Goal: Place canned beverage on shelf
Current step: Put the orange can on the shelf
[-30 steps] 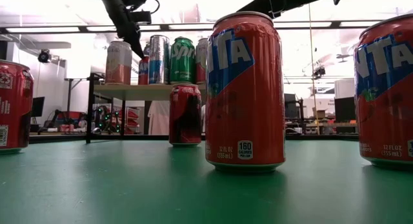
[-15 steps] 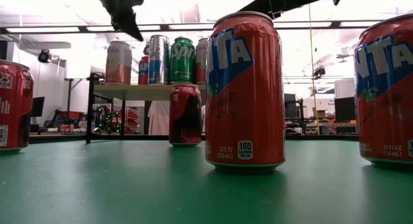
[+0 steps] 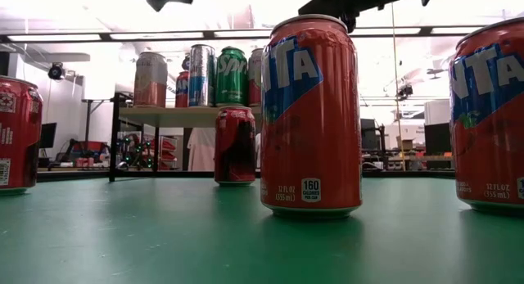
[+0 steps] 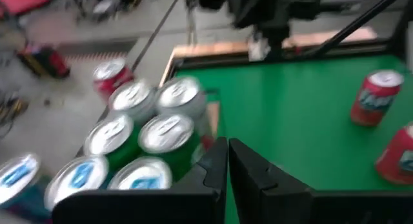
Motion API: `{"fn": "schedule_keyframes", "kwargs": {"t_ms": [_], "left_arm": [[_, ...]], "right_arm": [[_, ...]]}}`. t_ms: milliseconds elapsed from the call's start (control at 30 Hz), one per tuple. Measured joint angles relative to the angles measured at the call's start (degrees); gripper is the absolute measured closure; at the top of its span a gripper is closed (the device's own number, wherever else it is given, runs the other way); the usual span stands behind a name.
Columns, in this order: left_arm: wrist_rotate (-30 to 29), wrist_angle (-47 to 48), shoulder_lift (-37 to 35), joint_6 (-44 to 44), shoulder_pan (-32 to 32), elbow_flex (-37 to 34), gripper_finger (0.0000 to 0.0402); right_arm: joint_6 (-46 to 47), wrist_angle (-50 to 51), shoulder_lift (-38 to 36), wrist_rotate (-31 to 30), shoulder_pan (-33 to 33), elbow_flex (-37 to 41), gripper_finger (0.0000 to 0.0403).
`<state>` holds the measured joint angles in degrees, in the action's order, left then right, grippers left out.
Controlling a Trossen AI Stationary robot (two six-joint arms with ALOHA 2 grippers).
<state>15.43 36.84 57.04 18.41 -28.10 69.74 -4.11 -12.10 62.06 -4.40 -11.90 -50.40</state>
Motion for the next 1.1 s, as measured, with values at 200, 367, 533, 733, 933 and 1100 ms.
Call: {"fn": "schedule_keyframes", "kwargs": {"t_ms": [200, 367, 533, 733, 933, 1100], "left_arm": [[-5.93, -5.69, -5.34, -2.61, 5.17, -7.4, 0.0401], [-9.43, -9.9, -8.03, -5.81, 7.85, -12.2, 0.0402], [-9.4, -13.41, -9.2, -8.49, 11.22, -16.1, 0.0402], [-9.39, -16.95, -9.43, -10.68, 16.41, -18.66, 0.0402], [-10.46, -20.6, -8.36, -11.68, 22.63, -18.92, 0.0402], [-15.6, -21.86, -7.67, -13.49, 28.45, -18.92, 0.0402]], "right_arm": [[5.87, 0.16, 0.0, 0.14, 2.76, 0.01, 0.0394], [7.64, 0.06, 0.0, 0.12, 6.3, 0.01, 0.0394], [10.56, 0.65, 0.0, -0.07, 8.88, -0.02, 0.0394], [15.0, 5.1, 0.0, -0.07, 11.8, -0.02, 0.0394], [18.91, 11.08, 0.0, -0.26, 15.82, -0.02, 0.0394], [20.79, 11.41, 0.0, -3.37, 21.31, -0.04, 0.0394]]}}
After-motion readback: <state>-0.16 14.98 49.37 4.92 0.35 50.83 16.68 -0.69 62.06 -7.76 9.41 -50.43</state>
